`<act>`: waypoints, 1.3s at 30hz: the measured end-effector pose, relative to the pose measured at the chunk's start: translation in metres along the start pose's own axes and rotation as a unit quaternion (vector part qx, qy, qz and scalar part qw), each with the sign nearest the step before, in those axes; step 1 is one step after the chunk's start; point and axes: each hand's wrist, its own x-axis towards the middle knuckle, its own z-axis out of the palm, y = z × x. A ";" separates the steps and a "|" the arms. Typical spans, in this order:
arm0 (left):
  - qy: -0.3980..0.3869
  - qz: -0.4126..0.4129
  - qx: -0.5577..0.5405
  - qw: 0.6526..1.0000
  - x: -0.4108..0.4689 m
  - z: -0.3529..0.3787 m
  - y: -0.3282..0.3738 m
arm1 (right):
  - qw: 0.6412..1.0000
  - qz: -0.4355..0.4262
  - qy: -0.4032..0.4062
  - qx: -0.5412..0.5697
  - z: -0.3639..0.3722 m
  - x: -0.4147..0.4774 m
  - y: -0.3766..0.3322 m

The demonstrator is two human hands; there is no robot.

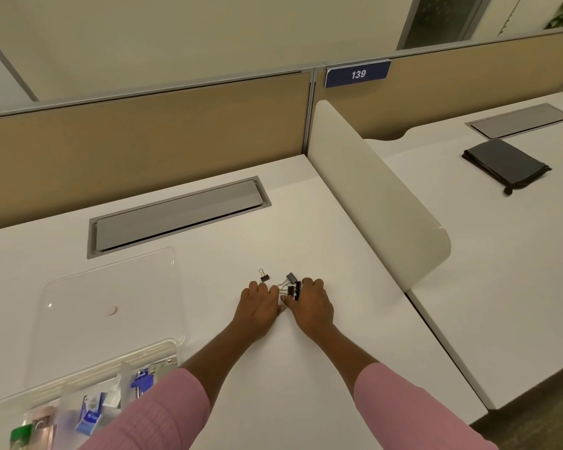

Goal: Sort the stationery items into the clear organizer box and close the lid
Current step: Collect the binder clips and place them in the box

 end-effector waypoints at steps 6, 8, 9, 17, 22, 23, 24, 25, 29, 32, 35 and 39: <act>0.006 -0.007 -0.044 0.999 0.001 -0.003 -0.001 | 0.998 -0.017 0.024 -0.064 0.006 0.001 -0.004; -0.002 -0.011 -0.023 1.000 0.000 -0.003 -0.004 | 0.996 -0.032 0.027 -0.077 0.007 0.002 -0.003; -0.001 -0.014 -0.017 1.000 0.000 0.000 -0.006 | 0.996 -0.038 0.026 -0.082 0.006 0.002 -0.003; 0.013 -0.023 -0.065 0.998 0.002 0.001 -0.009 | 0.996 -0.070 0.009 -0.048 0.005 0.006 0.011; 0.033 -0.040 -0.117 0.992 0.004 -0.006 -0.002 | 0.997 -0.054 0.009 0.052 0.005 0.009 0.019; 0.035 -0.048 -0.128 0.990 0.005 -0.005 -0.002 | 0.995 -0.029 0.011 0.097 0.005 0.010 0.020; 0.038 -0.057 -0.136 0.988 0.006 -0.005 -0.003 | 0.989 -0.003 0.013 0.145 0.004 0.011 0.020; 0.042 -0.066 -0.138 0.987 0.006 -0.004 -0.003 | 0.980 0.026 0.012 0.198 0.002 0.012 0.019; 0.035 -0.086 -0.202 0.975 0.008 -0.006 -0.003 | 0.890 0.137 -0.018 0.434 -0.010 0.009 0.013; 0.027 -0.104 -0.274 0.956 0.012 -0.012 -0.002 | 0.765 0.208 -0.060 0.607 -0.019 0.008 0.008; 0.021 -0.119 -0.355 0.927 0.014 -0.020 0.001 | 0.651 0.244 -0.114 0.710 -0.027 0.008 0.003; 0.054 -0.195 -0.454 0.868 0.015 -0.030 0.002 | 0.583 0.246 -0.150 0.760 -0.033 0.008 0.000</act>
